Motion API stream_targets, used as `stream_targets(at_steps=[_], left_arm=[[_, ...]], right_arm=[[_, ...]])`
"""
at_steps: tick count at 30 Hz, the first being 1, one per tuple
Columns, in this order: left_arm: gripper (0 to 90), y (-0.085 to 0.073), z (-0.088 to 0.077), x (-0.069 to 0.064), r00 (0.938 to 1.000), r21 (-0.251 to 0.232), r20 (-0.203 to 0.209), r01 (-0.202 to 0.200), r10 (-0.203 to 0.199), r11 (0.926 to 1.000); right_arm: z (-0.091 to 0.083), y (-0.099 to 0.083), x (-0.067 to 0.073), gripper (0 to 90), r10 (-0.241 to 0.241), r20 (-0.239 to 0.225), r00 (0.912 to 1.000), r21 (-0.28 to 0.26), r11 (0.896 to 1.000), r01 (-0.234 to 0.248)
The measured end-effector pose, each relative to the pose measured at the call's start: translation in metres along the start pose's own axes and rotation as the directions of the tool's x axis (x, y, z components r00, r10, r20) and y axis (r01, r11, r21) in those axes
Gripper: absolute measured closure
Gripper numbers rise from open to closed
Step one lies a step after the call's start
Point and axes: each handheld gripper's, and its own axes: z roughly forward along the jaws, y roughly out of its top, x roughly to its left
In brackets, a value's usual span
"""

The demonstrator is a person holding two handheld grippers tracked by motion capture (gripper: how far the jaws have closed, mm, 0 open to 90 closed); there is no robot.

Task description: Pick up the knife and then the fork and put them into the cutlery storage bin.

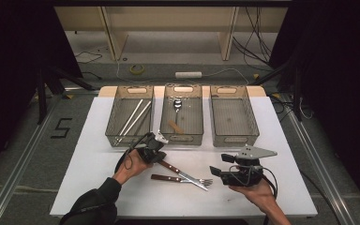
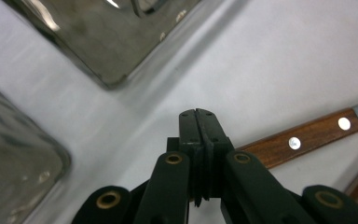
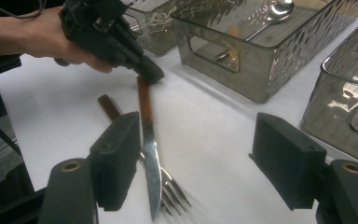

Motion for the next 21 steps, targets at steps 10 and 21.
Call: stream_targets(at_steps=[10, 21], left_arm=[[89.0, -0.014, -0.012, -0.013, 0.9999, 0.042, -0.004, 0.015, -0.015, 0.9990], [89.0, -0.028, -0.023, -0.031, 0.9995, 0.082, 0.008, 0.031, -0.032, 0.9962]], right_arm=[[-0.001, 0.000, 0.001, 33.5, -0.002, 0.002, 1.0000, 0.000, 1.000, 0.002], [-0.003, -0.001, 0.002, 33.5, -0.004, 0.002, 1.0000, 0.000, 1.000, 0.004]])
